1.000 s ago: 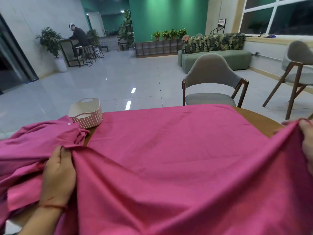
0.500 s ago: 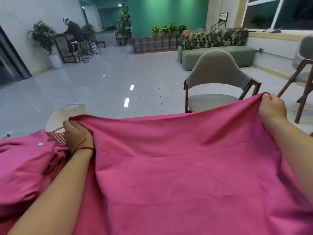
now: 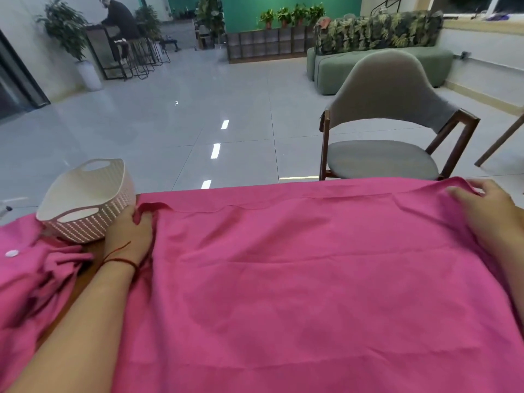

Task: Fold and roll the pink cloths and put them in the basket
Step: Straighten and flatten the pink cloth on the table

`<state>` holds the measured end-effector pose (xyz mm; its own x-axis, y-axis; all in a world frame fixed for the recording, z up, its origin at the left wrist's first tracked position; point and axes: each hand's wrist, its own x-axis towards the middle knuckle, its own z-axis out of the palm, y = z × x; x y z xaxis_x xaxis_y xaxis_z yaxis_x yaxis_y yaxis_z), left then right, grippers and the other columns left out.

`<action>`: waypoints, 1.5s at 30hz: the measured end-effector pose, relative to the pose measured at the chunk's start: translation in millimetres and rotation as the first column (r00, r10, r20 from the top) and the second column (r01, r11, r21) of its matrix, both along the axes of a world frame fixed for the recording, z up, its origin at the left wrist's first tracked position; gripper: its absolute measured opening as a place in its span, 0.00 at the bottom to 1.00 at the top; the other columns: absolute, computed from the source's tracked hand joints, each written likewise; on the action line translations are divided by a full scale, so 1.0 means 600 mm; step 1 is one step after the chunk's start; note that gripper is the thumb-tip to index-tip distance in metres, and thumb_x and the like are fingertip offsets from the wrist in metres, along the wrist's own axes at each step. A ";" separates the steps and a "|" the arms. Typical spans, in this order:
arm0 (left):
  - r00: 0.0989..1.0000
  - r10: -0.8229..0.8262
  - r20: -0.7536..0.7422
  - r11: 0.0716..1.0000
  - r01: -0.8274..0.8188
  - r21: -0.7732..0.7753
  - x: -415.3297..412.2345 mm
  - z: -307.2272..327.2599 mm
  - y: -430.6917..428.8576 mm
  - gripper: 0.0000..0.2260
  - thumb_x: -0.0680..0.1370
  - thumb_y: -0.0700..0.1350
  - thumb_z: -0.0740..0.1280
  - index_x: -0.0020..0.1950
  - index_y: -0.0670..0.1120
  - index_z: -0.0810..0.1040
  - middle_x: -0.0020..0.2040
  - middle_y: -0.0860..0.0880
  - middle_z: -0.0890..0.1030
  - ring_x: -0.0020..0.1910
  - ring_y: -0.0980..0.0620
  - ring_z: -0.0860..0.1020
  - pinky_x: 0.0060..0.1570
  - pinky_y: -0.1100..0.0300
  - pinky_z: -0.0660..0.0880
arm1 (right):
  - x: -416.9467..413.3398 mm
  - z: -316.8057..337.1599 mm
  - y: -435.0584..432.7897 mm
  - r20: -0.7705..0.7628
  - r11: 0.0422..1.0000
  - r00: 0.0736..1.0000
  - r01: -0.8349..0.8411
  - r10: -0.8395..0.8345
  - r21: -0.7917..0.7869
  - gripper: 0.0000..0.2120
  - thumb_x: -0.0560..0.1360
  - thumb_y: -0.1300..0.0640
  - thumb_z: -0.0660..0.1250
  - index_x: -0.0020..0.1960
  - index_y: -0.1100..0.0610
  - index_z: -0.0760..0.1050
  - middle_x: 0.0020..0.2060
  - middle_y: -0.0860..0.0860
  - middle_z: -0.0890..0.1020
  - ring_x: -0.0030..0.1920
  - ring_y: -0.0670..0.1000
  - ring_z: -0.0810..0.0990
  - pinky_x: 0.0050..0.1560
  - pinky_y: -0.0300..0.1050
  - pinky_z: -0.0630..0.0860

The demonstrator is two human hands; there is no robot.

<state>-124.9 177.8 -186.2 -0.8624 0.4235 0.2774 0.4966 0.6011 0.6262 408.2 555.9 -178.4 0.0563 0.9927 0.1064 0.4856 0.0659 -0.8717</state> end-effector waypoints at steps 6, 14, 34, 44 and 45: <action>1.000 -0.030 0.008 0.999 0.031 -0.035 0.012 0.001 -0.007 0.09 0.83 0.49 0.67 0.49 0.44 0.75 0.44 0.42 0.79 0.45 0.40 0.76 0.46 0.50 0.69 | 0.007 0.002 -0.021 0.019 0.994 0.996 -0.090 0.089 0.068 0.10 0.75 0.43 0.71 0.56 0.38 0.79 0.58 0.46 0.83 0.60 0.55 0.82 0.66 0.64 0.78; 0.998 -0.037 0.042 0.999 0.039 -0.035 0.039 -0.003 -0.033 0.06 0.83 0.50 0.65 0.51 0.48 0.75 0.47 0.42 0.80 0.48 0.39 0.78 0.49 0.49 0.71 | 0.040 -0.018 -0.030 -0.015 0.993 0.999 -0.036 0.037 0.114 0.10 0.71 0.36 0.71 0.52 0.33 0.79 0.55 0.45 0.85 0.59 0.54 0.83 0.54 0.53 0.82; 0.998 -0.008 0.064 0.999 0.011 -0.044 0.182 -0.006 -0.231 0.14 0.85 0.60 0.59 0.60 0.52 0.76 0.61 0.41 0.83 0.60 0.37 0.80 0.59 0.46 0.73 | 0.187 -0.015 -0.213 0.120 0.992 0.992 -0.057 0.043 0.110 0.22 0.74 0.34 0.68 0.65 0.41 0.76 0.58 0.47 0.85 0.57 0.57 0.83 0.60 0.68 0.81; 0.993 -0.077 0.085 0.997 0.074 0.035 0.273 -0.006 -0.351 0.09 0.86 0.51 0.61 0.62 0.51 0.77 0.65 0.42 0.82 0.64 0.38 0.80 0.62 0.45 0.73 | 0.301 -0.034 -0.330 0.108 0.990 0.993 0.033 -0.048 0.138 0.16 0.78 0.29 0.60 0.51 0.36 0.82 0.48 0.44 0.85 0.53 0.57 0.82 0.47 0.55 0.80; 0.993 -0.073 0.092 0.997 0.070 0.035 0.283 -0.007 -0.367 0.09 0.86 0.52 0.61 0.62 0.51 0.77 0.65 0.43 0.82 0.64 0.38 0.80 0.62 0.45 0.73 | 0.316 -0.042 -0.332 0.083 0.991 0.995 0.050 -0.061 0.125 0.20 0.77 0.24 0.59 0.51 0.35 0.82 0.48 0.42 0.85 0.54 0.57 0.82 0.47 0.53 0.79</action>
<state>44.9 -42.2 -190.3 -0.8527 0.4777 0.2113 0.4764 0.5454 0.6896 597.8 356.9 -203.4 0.0962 0.9676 0.2336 0.5648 0.1402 -0.8132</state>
